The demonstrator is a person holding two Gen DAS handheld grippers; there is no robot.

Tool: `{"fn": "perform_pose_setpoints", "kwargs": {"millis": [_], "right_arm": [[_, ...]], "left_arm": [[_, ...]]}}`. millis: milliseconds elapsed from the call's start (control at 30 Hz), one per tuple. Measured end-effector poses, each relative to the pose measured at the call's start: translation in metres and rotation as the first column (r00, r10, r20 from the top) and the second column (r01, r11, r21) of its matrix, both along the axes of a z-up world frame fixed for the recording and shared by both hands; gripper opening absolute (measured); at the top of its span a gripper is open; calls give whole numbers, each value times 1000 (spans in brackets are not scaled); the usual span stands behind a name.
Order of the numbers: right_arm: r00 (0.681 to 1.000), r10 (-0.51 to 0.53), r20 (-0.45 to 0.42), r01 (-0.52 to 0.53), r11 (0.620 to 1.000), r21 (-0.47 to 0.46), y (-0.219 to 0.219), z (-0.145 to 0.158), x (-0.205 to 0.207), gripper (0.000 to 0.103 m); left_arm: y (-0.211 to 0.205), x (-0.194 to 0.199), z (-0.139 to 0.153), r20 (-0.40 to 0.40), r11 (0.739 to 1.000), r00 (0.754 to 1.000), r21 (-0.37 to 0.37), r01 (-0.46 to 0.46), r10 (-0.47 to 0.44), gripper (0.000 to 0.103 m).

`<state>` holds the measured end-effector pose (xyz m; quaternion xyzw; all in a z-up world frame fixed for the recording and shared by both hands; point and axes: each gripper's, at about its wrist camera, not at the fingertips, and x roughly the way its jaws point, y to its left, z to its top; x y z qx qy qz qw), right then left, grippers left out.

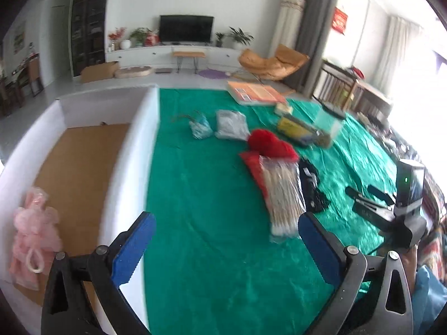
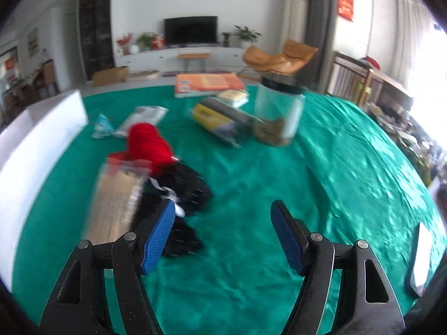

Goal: Organize soft objects

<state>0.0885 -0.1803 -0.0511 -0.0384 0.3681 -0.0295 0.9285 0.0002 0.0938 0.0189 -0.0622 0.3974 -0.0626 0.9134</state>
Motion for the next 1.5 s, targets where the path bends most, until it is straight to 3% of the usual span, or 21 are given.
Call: {"fn": "perform_pose_setpoints", "kwargs": {"millis": [67, 133, 167, 267, 400, 533, 633, 833, 1500], "right_arm": [[998, -69, -7, 69, 998, 10, -21, -16, -4, 74], [994, -99, -45, 103, 990, 92, -38, -16, -6, 74], [993, -109, -39, 112, 990, 89, -41, -14, -8, 74], [991, -114, -72, 118, 991, 59, -36, -19, -7, 74], [984, -111, -140, 113, 993, 11, -30, -29, -12, 74], [982, -123, -144, 130, 991, 43, -36, -31, -16, 77], [979, -134, -155, 149, 985, 89, -43, -33, -15, 82], [978, -132, -162, 149, 984, 95, -41, -32, -13, 86], [977, -134, -164, 150, 984, 93, -41, -32, -12, 87]], "left_arm": [[-26, 16, -28, -64, 999, 998, 22, 30, -29, 101], [-37, 30, -55, -112, 999, 994, 31, 18, -14, 101], [-39, 34, -65, -120, 999, 993, 31, 5, -2, 101], [-37, 48, -80, -106, 998, 994, 47, -30, 35, 101], [-32, 72, -95, -95, 989, 992, 125, -72, 85, 101], [-24, 85, -104, -95, 979, 989, 182, -92, 111, 101], [-19, 89, -108, -117, 982, 986, 158, -101, 120, 103], [-19, 89, -108, -118, 982, 986, 163, -101, 121, 103], [-19, 89, -108, -118, 982, 986, 163, -101, 121, 103]]}}
